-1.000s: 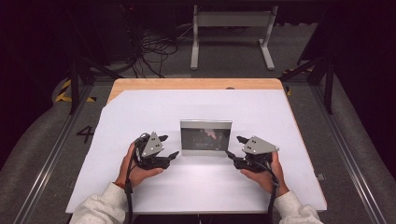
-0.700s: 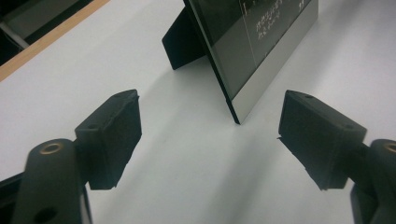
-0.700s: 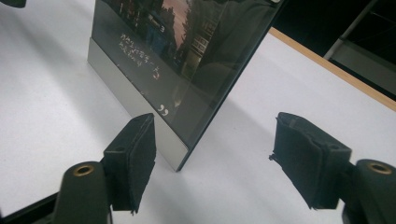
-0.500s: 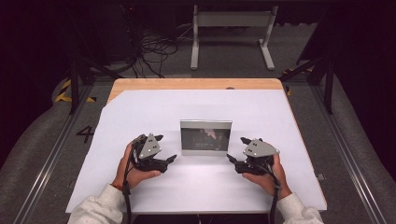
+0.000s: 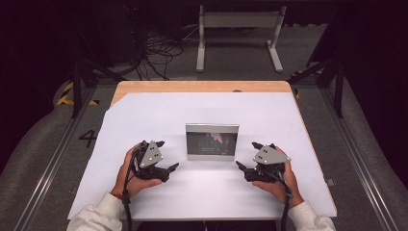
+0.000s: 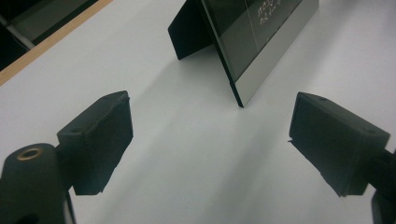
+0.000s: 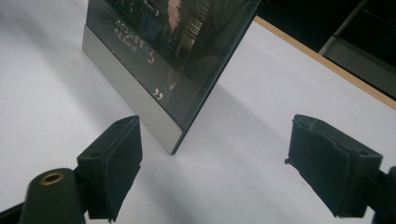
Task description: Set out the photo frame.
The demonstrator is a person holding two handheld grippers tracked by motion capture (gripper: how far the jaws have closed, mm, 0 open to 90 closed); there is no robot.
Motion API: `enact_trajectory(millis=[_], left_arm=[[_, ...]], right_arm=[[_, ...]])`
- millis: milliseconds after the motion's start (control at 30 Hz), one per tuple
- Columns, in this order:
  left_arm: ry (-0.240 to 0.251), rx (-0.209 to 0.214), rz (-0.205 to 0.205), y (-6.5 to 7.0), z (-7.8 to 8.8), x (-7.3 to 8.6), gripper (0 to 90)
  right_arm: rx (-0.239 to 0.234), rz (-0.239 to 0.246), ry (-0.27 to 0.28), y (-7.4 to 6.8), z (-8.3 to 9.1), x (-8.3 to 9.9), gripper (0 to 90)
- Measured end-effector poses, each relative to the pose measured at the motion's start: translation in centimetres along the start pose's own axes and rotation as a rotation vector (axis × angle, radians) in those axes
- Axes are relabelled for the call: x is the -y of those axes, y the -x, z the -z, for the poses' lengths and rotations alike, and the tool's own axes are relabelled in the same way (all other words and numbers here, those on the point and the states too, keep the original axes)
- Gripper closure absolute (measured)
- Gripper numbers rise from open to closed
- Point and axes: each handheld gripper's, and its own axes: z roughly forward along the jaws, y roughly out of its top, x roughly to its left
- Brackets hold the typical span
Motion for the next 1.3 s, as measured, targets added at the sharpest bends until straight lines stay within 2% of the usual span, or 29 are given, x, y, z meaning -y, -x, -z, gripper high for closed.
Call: enact_trajectory(millis=[433,600,967,1133,1300], left_arm=[[0.0,-0.012,-0.002,-0.1,1.0,0.5,14.0],[0.005,-0.02,0.009,-0.2,1.6,0.8,13.9],[-0.019,-0.048,0.011,-0.4,3.0,2.3,13.8],[-0.022,-0.047,0.005,-0.5,3.3,2.8,13.7],[-0.032,-0.051,0.018,-0.6,3.7,3.4,13.6]], right_arm=[[0.004,0.011,-0.011,0.1,0.6,0.5,17.9],[0.008,0.011,-0.01,0.1,0.8,0.7,17.9],[0.017,0.014,-0.02,0.4,1.7,1.3,17.7],[0.025,0.005,-0.023,0.6,2.2,1.8,17.6],[0.028,0.001,-0.031,1.0,2.7,2.4,17.3]])
